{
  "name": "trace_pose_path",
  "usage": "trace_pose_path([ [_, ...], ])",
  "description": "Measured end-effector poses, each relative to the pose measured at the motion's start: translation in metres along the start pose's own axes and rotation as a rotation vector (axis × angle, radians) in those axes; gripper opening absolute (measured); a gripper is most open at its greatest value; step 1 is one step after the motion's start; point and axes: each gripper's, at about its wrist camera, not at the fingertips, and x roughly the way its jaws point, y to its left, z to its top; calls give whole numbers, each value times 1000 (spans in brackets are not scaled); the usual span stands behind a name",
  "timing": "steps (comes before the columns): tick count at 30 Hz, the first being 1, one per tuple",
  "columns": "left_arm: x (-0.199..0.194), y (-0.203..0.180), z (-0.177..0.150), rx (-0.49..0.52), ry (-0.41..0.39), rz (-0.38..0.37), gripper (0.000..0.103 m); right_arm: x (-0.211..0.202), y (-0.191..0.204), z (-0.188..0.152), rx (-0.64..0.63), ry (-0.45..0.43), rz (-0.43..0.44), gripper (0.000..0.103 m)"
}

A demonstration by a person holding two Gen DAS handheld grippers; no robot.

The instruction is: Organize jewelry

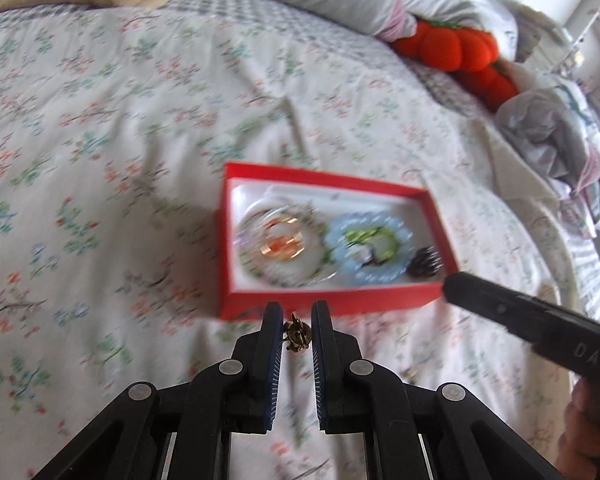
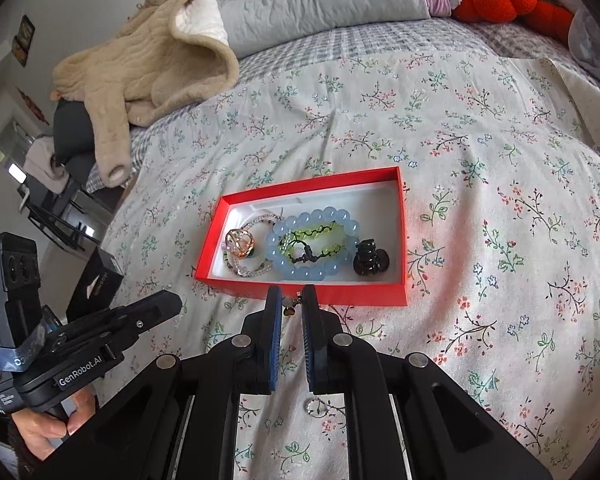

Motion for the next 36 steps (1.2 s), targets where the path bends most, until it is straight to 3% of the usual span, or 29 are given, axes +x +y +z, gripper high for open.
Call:
trace_pose_path([
  [8,29,-4,13,-25,-39,-74,9,10,-12,8,24,-7,-6,10],
  [16,41,-3,19,-24,-39,-58,11,24,-20,11,26,15,-22,10],
  [18,41,-3,19,-23,-36,-50,25,25,-21,12,29,14,-20,11],
  [20,39,-3,18,-20,-42,-46,32,25,-23,12,41,12,-10,11],
  [24,32,-6,17,-3,-45,-35,38,22,-24,13,59,19,7,13],
  [26,27,-7,15,7,-50,-24,44,18,-24,12,59,15,10,19],
  [28,22,-8,13,19,-55,-12,47,13,-25,11,62,8,16,35],
  [34,9,-10,-1,47,-37,28,59,-3,-30,2,70,5,19,38],
  [36,6,-12,-8,57,-29,41,68,-7,-33,-3,67,10,4,41],
])
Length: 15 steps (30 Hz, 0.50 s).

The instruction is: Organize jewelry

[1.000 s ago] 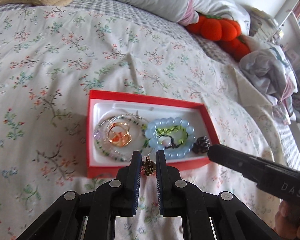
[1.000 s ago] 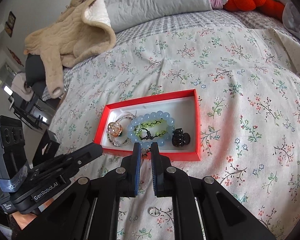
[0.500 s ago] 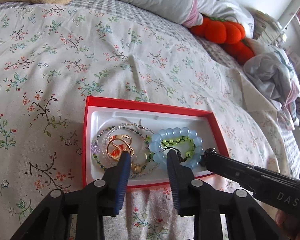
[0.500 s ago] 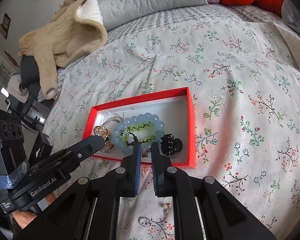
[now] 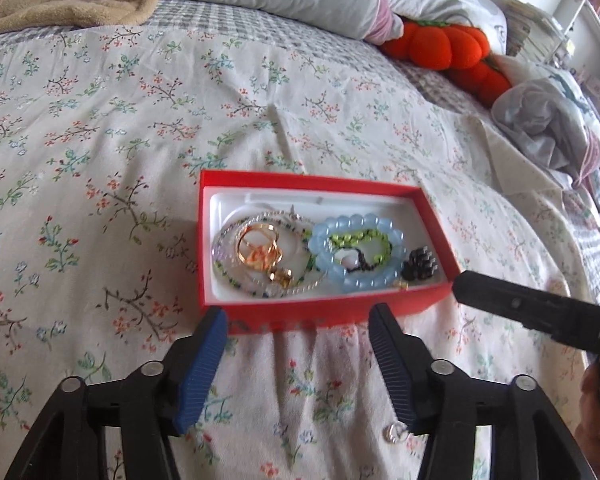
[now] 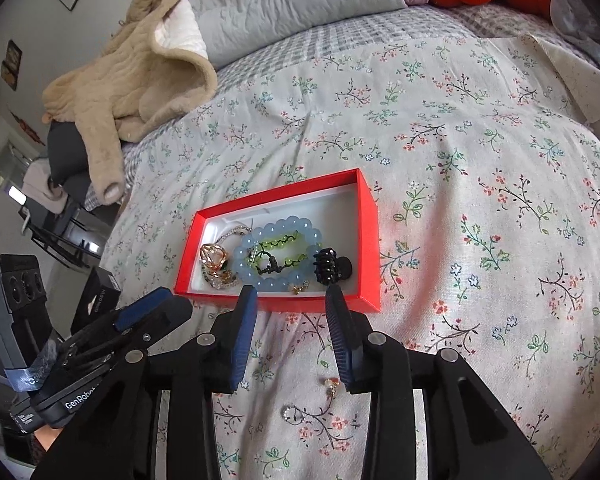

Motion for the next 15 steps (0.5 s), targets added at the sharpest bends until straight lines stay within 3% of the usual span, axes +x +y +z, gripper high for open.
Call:
trace_pose_path([
  [3,-1,-2,-11,11,17,29,86,-4,-6,-10,-5,5,-35,60],
  [10,3,-7,-41,13,36,89,88,-14,-25,-35,-12,22,-148,63],
  [15,8,-23,-62,99,16,91,88,-13,-40,-55,-7,46,-213,67],
])
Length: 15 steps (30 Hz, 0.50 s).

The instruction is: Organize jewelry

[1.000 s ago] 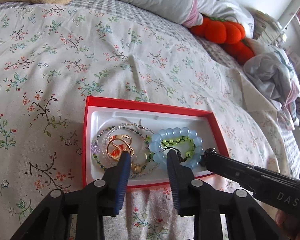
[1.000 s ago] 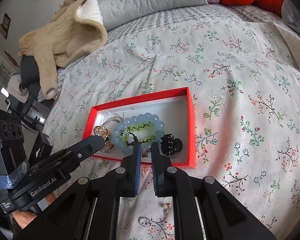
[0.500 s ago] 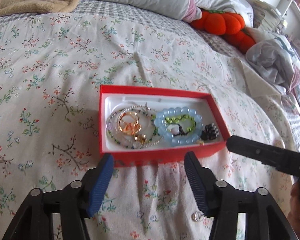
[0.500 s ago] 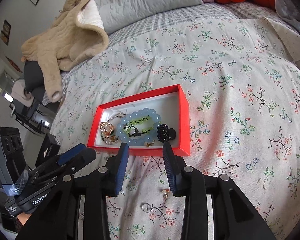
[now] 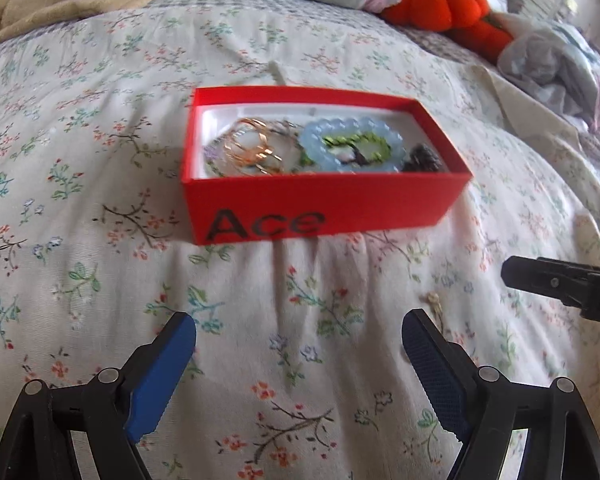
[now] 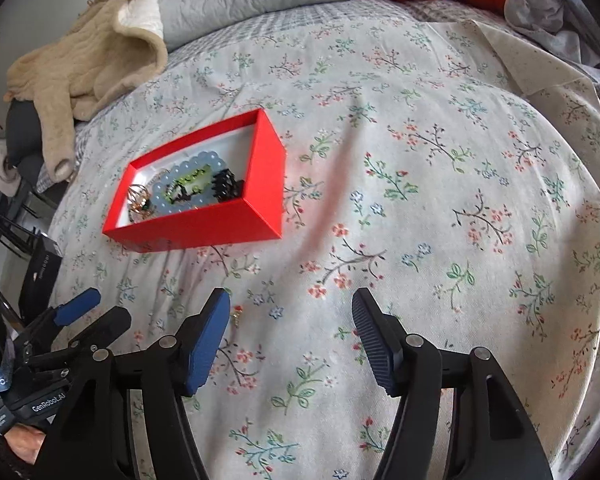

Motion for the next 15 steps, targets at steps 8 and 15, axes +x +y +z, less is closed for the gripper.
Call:
trace_pose_path([
  [8,12,-41,-21,237,5,-19,87,3,-6,-18,-44,25,-56,67],
  [15,23,-59,-27,298,59,-85,52,1,-15,-20,-35,35,-60,67],
])
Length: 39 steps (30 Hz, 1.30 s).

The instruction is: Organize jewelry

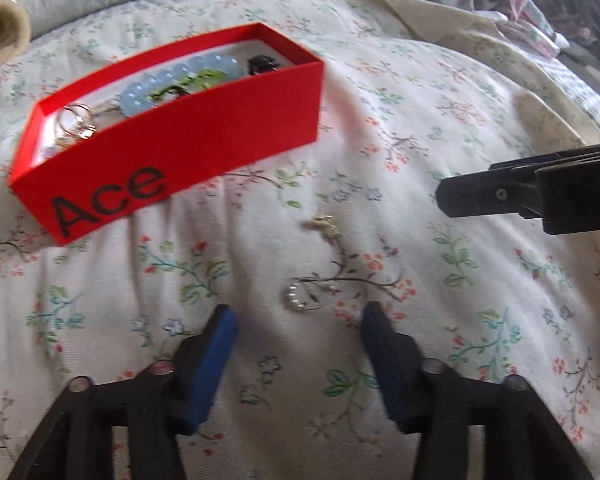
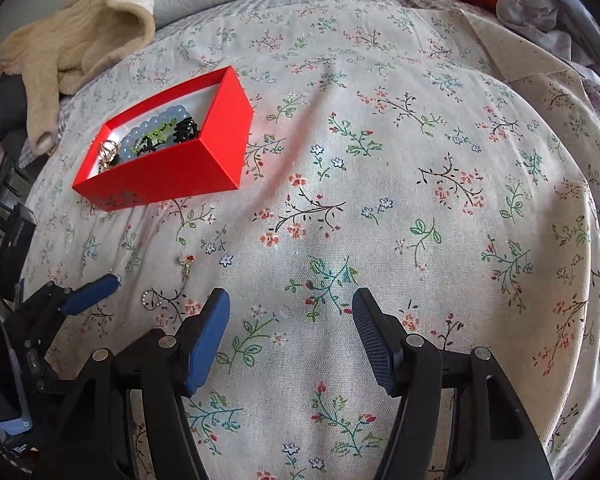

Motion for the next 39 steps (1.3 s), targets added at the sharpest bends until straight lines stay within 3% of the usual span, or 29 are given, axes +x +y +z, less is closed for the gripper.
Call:
trace_pose_path([
  [10,5,-4,4,4,0,5,39,5,-4,2,23,19,7,67],
  [13,3,-5,4,19,-5,18,28,6,-2,2,21,21,7,67],
  [15,2,-7,5,37,-10,31,13,6,-1,2,19,21,7,67],
  [18,0,-7,5,42,-17,36,3,7,0,2,19,20,7,67],
  [28,-9,6,6,-18,-25,35,0,10,10,4,13,21,6,67],
  [33,-12,28,6,-106,-9,55,0,15,22,6,-9,27,13,67],
  [39,-19,50,3,-178,0,69,0,29,50,4,-81,57,69,67],
])
